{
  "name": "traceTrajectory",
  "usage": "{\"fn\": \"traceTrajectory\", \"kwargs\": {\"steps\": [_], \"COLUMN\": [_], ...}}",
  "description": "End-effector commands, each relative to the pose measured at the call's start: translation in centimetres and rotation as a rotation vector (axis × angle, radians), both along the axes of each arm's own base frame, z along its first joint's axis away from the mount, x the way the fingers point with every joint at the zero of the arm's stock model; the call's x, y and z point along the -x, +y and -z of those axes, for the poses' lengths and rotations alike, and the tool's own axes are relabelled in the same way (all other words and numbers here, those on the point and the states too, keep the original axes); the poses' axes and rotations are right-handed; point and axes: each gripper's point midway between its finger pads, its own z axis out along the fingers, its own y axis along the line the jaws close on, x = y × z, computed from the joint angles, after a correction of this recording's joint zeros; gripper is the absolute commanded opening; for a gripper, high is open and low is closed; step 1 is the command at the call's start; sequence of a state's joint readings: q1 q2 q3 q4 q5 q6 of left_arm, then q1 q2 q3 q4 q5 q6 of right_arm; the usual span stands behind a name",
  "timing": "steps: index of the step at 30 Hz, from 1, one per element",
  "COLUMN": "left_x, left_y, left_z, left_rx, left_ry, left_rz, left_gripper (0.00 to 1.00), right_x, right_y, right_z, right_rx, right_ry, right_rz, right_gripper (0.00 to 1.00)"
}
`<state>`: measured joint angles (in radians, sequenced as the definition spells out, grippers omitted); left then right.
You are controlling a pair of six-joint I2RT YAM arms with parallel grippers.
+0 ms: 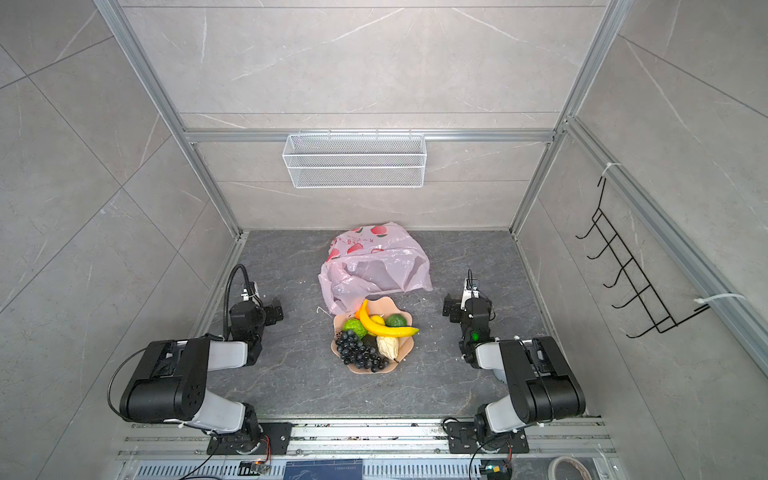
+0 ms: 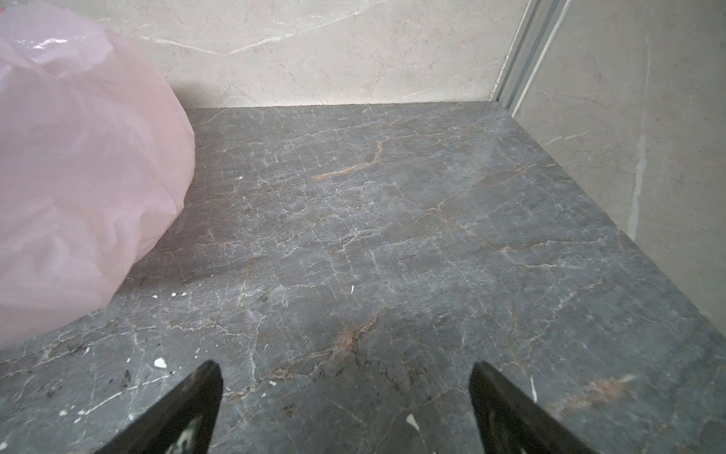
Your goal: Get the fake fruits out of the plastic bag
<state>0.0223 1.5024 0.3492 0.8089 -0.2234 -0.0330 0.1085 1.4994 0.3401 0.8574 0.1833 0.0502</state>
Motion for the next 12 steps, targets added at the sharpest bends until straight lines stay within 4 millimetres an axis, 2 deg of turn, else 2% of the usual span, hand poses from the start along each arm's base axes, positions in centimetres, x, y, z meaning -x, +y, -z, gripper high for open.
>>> {"fn": "traceTrajectory", "kwargs": {"steps": [1, 12], "left_x": [-0.65, -0.61], "left_y": [-0.2, -0.2], "left_z": [-1.42, -1.38], "left_rx": [0.006, 0.006], "left_ry": [-0.063, -0.063], "left_rz": [0.013, 0.013], "left_gripper": [1.0, 1.0], "right_x": [-0.44, -0.47], "right_y": [-0.22, 0.17], "right_z": [-0.7, -0.68], "right_rx": [0.022, 0.04], "right_ry": [-0.028, -0.026], "right_rz": [0.01, 0.006], "right_gripper": [1.0, 1.0]}}
